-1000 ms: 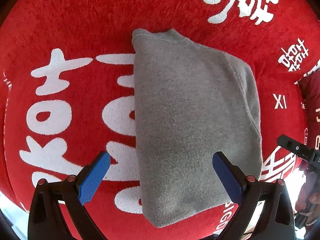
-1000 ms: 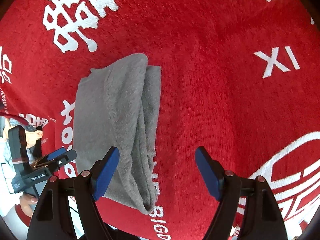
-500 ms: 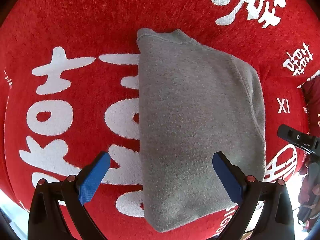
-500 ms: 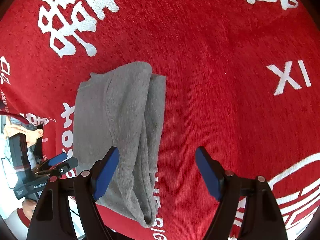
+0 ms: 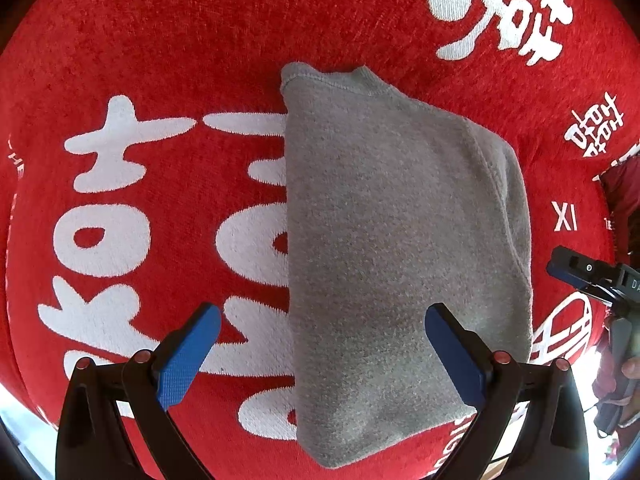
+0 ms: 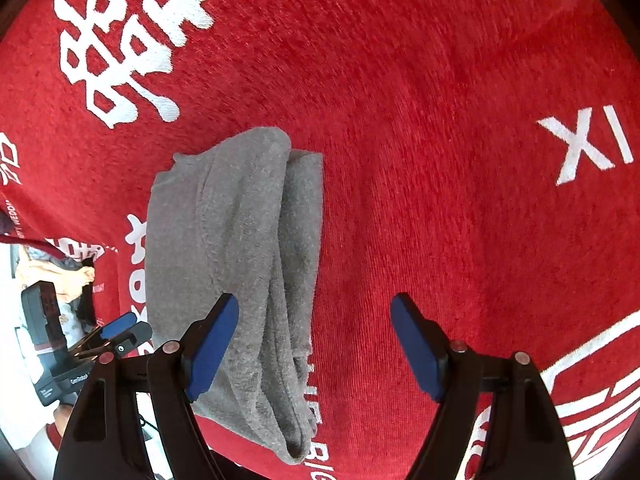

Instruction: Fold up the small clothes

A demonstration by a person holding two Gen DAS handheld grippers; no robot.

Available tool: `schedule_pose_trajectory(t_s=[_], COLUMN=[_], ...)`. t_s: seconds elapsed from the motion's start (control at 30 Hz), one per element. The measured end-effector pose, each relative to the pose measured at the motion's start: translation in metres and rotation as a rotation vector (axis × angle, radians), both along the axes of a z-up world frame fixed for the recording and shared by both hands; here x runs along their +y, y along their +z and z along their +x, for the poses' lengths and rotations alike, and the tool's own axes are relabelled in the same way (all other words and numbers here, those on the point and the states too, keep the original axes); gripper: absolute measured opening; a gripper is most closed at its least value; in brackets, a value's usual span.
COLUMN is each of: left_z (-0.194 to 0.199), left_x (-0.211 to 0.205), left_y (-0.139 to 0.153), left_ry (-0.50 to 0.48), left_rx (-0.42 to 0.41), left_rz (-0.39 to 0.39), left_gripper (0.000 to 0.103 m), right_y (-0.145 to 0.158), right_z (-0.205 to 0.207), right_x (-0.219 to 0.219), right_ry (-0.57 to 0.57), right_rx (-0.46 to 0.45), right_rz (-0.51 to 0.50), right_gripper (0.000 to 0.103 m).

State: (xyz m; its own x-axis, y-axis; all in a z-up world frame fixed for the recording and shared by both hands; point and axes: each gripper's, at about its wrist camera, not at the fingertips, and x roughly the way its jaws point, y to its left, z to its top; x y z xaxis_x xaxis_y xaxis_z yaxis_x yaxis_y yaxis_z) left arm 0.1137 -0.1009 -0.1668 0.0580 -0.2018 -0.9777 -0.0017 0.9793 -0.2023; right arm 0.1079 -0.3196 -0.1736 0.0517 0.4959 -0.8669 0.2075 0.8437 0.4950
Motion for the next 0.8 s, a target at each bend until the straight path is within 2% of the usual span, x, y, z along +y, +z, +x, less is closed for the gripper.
schedule_pose_trajectory(t_s=[0.3,0.47,0.7,0.8], left_z=[0.005,0.005,-0.002,0.0], left_x=[0.016,0.025,0.016,0.011], left_y=[0.0,-0.013,-0.028,-0.033], left_ry=[-0.003,-0.045,-0.125,-0.136], left_rx=[-0.03,0.023,0.063,0.067], left_rz=[-0.113,-0.244,-0.335,-0.347], left_gripper=[0.102,0.103,0.102,0.102], right_y=[-0.011,-0.024,-0.054,-0.063], right_z=[0.001,0.01,0.023,0.027], right_x=[-0.014,-0.013,-0.004,-0.003], right_ry=[-0.05,-0.034,0.003,0.019], right_rx=[-0.01,0.012,0.064,0.072], right_rz=[0.142,0.248,0.404,0.442], right_gripper=[0.081,0.081,0.081,0.081])
